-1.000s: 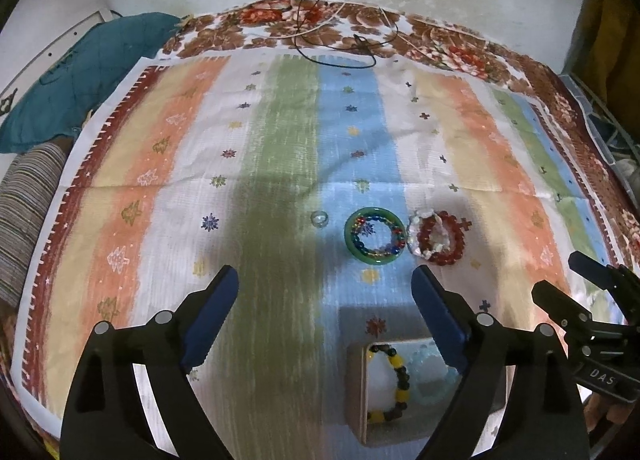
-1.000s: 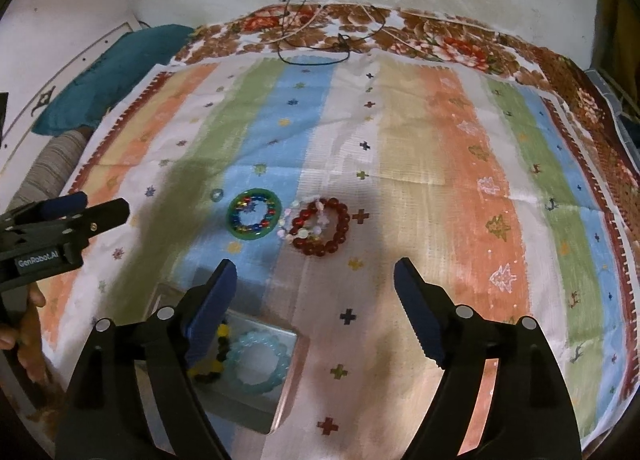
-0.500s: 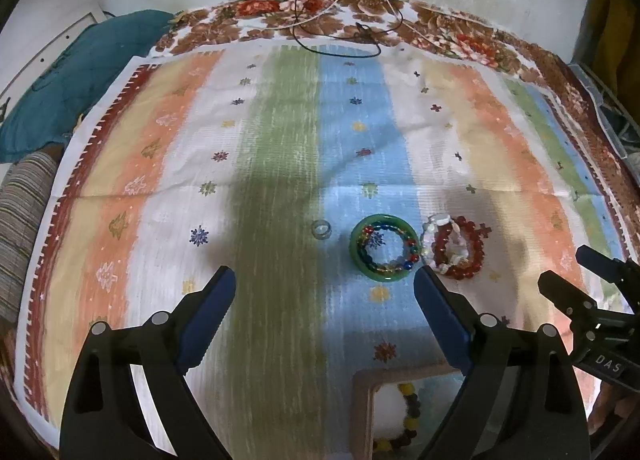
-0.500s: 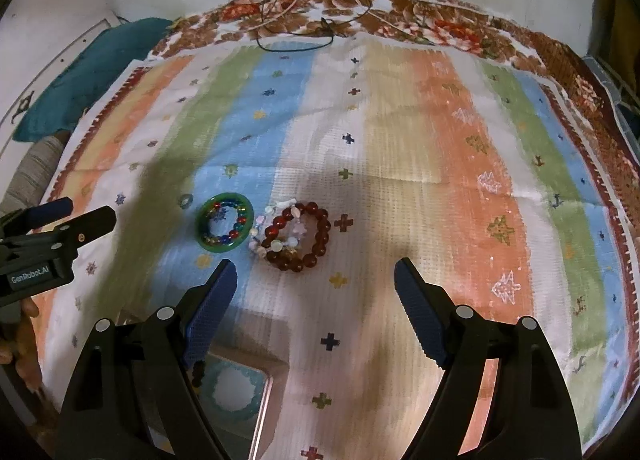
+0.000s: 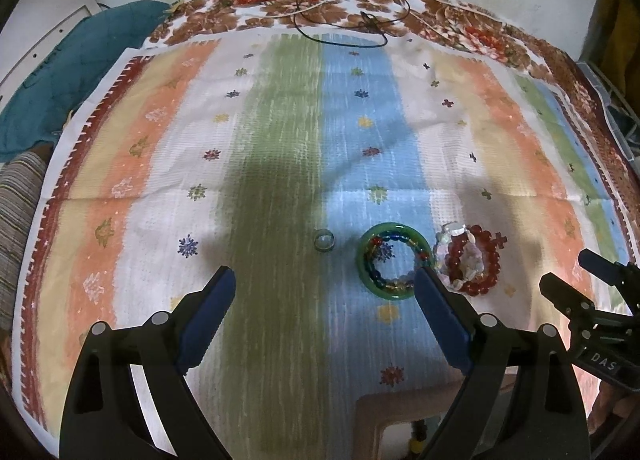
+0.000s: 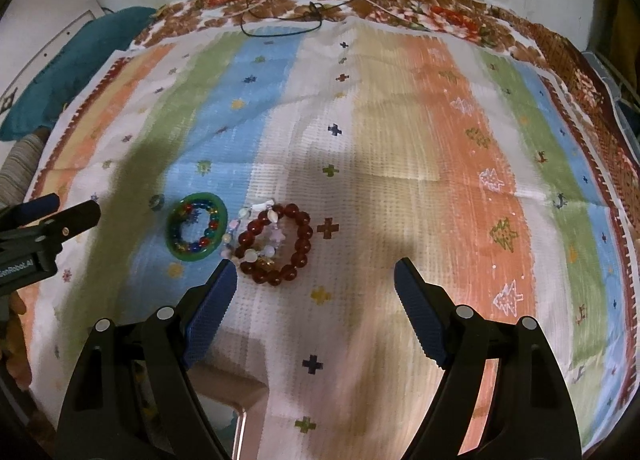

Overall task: Organize jewelry
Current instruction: 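Move both tools back toward the remaining jewelry by the jade bangle, then grasp the small silver ring with the left tool while the right tool grasps the red bead bracelet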

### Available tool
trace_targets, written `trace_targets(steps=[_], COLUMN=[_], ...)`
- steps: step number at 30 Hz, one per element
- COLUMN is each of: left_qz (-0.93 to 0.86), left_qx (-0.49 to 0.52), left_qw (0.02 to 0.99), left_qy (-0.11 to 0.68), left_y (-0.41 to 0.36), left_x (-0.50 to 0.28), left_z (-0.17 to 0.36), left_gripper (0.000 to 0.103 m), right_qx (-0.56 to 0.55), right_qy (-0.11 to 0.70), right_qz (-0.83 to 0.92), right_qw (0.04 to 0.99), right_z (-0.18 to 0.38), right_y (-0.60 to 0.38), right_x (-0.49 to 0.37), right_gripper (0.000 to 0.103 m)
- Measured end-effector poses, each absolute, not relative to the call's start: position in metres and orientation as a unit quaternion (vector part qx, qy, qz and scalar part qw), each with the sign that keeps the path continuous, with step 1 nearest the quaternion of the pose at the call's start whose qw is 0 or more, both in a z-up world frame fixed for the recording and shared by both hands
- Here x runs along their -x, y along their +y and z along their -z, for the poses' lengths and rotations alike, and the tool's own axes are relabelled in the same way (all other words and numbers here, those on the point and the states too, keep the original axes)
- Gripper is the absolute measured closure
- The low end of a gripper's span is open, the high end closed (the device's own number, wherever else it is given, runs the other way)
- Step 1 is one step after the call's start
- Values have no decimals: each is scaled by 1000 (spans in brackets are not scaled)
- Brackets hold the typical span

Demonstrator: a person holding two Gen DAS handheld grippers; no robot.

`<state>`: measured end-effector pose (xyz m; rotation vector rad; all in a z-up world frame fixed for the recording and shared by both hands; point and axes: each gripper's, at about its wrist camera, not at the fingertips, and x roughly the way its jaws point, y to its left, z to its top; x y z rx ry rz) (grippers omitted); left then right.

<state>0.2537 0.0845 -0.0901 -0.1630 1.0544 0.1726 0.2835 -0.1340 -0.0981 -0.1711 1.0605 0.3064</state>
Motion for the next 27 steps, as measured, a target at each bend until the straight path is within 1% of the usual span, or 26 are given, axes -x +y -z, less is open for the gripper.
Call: trace_targets(steps=[18, 27], left_qz=[-80, -72], left_qx=[64, 69], left_qw=[846, 839], left_qy=[523, 534], left_y=[90, 93], left_x=[-280, -292], left_z=[116, 127], left_gripper=[14, 16], right_qx=[87, 89], right_qy=[527, 540], right_qz=[-122, -115], right_qw=[837, 829], right_z=[126, 141], right_y=[-128, -127], right_x=[-314, -325], right_gripper=[22, 22])
